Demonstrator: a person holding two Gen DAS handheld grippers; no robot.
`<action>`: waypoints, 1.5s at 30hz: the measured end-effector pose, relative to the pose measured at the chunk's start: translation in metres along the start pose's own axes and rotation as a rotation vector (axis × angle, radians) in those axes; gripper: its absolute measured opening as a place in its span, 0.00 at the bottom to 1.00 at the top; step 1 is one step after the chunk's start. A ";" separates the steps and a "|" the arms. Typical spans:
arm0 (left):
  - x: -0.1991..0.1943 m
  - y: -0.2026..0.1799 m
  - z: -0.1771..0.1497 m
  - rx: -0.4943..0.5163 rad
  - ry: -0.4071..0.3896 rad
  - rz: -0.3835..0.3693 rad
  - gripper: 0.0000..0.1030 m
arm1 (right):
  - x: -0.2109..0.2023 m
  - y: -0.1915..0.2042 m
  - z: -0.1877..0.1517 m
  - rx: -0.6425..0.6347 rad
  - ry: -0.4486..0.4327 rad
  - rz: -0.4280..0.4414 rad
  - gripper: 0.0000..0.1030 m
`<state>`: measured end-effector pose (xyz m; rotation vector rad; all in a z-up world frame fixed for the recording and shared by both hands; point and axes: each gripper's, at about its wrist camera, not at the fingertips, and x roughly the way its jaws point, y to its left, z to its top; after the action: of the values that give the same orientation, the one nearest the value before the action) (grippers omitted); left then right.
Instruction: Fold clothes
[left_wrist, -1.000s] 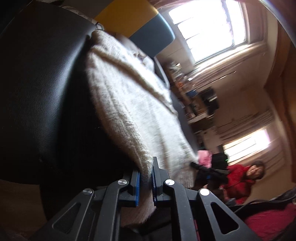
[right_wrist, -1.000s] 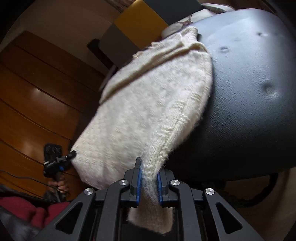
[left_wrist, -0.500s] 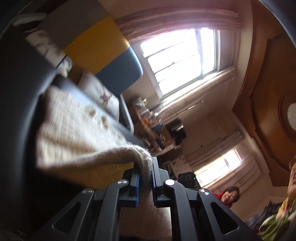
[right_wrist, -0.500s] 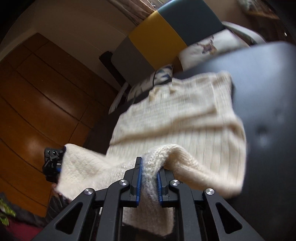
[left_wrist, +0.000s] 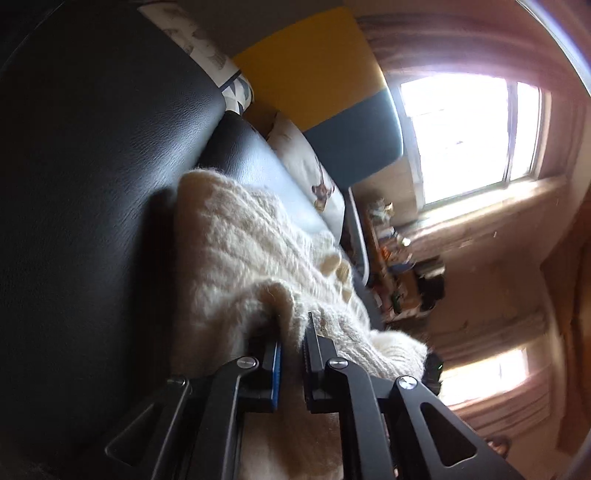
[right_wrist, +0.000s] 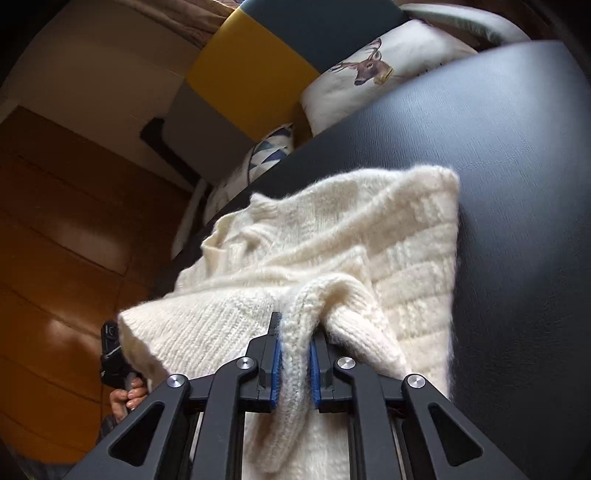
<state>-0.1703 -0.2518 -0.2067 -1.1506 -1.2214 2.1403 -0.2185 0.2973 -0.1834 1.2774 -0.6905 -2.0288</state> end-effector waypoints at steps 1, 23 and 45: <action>-0.007 0.000 -0.010 0.003 0.013 0.003 0.07 | -0.005 0.001 -0.012 -0.003 0.006 0.008 0.11; -0.080 0.037 -0.083 -0.510 -0.132 -0.244 0.17 | -0.046 -0.015 -0.069 0.436 -0.178 0.124 0.33; -0.060 -0.040 -0.069 0.150 0.019 0.331 0.25 | -0.034 0.084 -0.106 -0.384 -0.040 -0.510 0.79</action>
<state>-0.0815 -0.2376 -0.1646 -1.3795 -0.8923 2.4043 -0.0904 0.2573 -0.1456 1.2653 0.0332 -2.4407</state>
